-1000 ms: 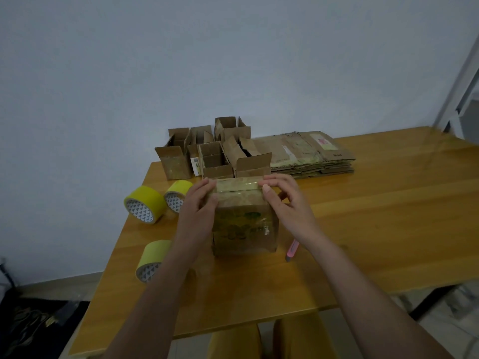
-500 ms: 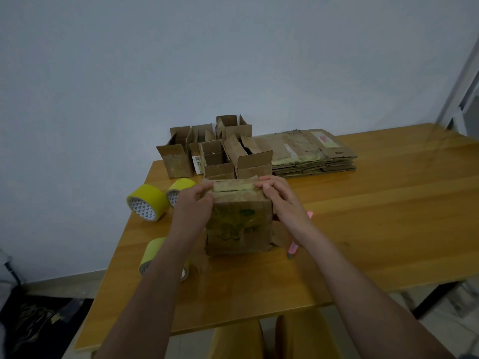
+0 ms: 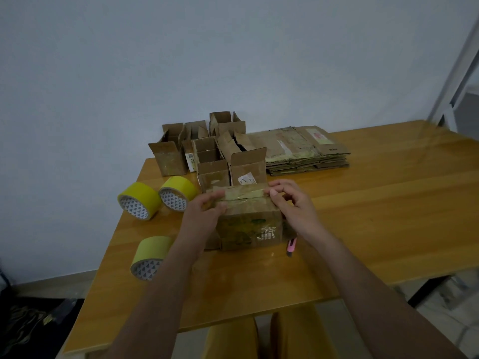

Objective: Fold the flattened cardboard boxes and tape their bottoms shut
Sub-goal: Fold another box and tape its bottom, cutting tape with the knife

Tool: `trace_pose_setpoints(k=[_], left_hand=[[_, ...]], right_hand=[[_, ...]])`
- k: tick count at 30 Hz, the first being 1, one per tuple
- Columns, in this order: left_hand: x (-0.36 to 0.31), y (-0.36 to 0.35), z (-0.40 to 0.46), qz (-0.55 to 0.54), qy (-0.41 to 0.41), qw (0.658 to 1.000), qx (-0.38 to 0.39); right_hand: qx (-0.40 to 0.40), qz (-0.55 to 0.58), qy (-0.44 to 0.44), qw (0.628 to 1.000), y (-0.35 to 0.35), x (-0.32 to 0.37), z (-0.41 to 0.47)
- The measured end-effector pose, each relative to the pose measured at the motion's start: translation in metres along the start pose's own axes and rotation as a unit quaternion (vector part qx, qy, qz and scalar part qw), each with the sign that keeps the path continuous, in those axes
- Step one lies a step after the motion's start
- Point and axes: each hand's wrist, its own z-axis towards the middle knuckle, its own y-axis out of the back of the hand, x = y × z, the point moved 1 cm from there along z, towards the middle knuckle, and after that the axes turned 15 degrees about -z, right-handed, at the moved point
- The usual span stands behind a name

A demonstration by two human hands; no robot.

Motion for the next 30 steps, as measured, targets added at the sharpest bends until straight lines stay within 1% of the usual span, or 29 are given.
trace_pose_setpoints(k=[5, 9, 16, 17, 19, 22, 24, 27, 30], left_hand=[[0.002, 0.003, -0.003, 0.041, -0.043, 0.998, 0.005], [0.004, 0.013, -0.001, 0.098, -0.079, 0.992, -0.013], [0.004, 0.017, 0.002, 0.111, -0.062, 0.992, -0.017], [0.003, 0.016, 0.002, 0.113, -0.061, 0.992, -0.019], [0.002, 0.015, 0.000, 0.142, -0.069, 0.987, -0.021], [-0.001, 0.015, -0.002, 0.235, -0.109, 0.966, 0.008], [-0.004, 0.018, -0.003, 0.285, -0.113, 0.952, 0.028], [-0.010, 0.022, -0.005, 0.319, -0.125, 0.939, 0.032], [-0.016, 0.025, -0.006, 0.323, -0.145, 0.935, 0.032]], right_hand=[[-0.033, 0.027, -0.004, 0.999, -0.010, -0.003, -0.005], [-0.023, 0.054, -0.012, 0.998, -0.019, 0.008, -0.012], [-0.051, 0.071, -0.033, 0.996, -0.023, 0.011, -0.011], [-0.063, 0.057, -0.021, 0.996, -0.024, 0.013, -0.013], [-0.080, -0.016, 0.024, 0.996, -0.022, 0.017, -0.015], [-0.055, -0.165, 0.074, 0.982, -0.013, 0.028, -0.016], [-0.039, -0.206, 0.069, 0.975, -0.006, 0.040, -0.016], [-0.045, -0.173, 0.039, 0.983, -0.003, 0.050, -0.016], [-0.062, -0.094, -0.015, 0.994, -0.007, 0.049, -0.015]])
